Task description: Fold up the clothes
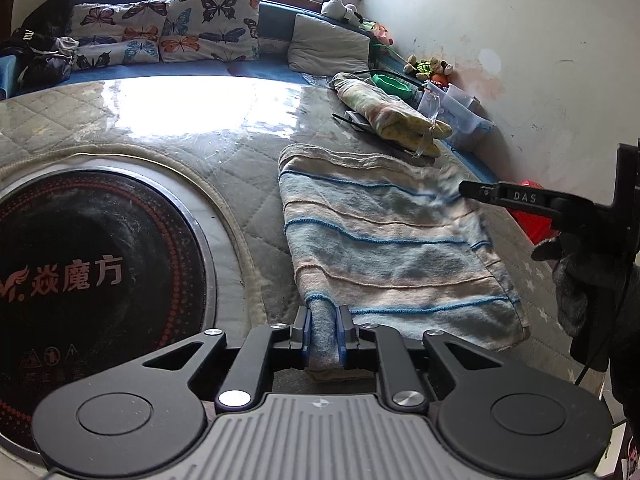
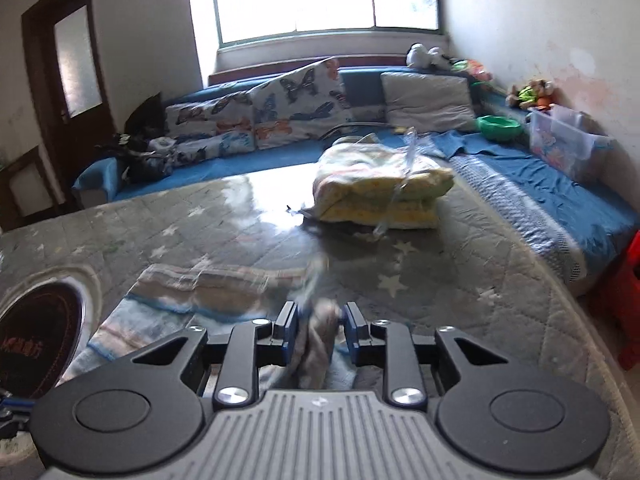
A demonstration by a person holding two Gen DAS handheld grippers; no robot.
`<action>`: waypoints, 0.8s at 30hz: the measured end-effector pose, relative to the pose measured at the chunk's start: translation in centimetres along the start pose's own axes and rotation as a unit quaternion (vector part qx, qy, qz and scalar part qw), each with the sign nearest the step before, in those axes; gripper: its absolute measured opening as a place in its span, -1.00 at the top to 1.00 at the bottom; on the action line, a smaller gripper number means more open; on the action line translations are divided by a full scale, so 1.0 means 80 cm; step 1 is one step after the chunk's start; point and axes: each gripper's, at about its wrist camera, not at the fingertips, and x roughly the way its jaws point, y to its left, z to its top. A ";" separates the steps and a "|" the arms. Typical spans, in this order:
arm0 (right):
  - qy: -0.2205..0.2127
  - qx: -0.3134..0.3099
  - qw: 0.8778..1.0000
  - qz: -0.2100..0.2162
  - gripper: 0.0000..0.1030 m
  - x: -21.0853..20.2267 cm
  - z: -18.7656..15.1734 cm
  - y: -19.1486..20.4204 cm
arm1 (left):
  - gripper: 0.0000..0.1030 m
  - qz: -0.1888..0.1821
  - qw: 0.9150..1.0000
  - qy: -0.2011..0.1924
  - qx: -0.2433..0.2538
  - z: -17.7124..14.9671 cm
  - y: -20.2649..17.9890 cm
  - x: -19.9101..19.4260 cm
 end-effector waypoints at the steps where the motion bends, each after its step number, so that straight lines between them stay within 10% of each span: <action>1: -0.005 -0.002 1.000 -0.006 0.53 -0.003 0.001 0.001 | 0.67 0.002 1.000 -0.003 0.002 0.000 0.000 -0.002; 24: 0.042 -0.008 0.998 0.037 0.60 0.058 -0.010 0.026 | 0.68 -0.026 0.999 0.006 0.045 0.006 -0.021 0.035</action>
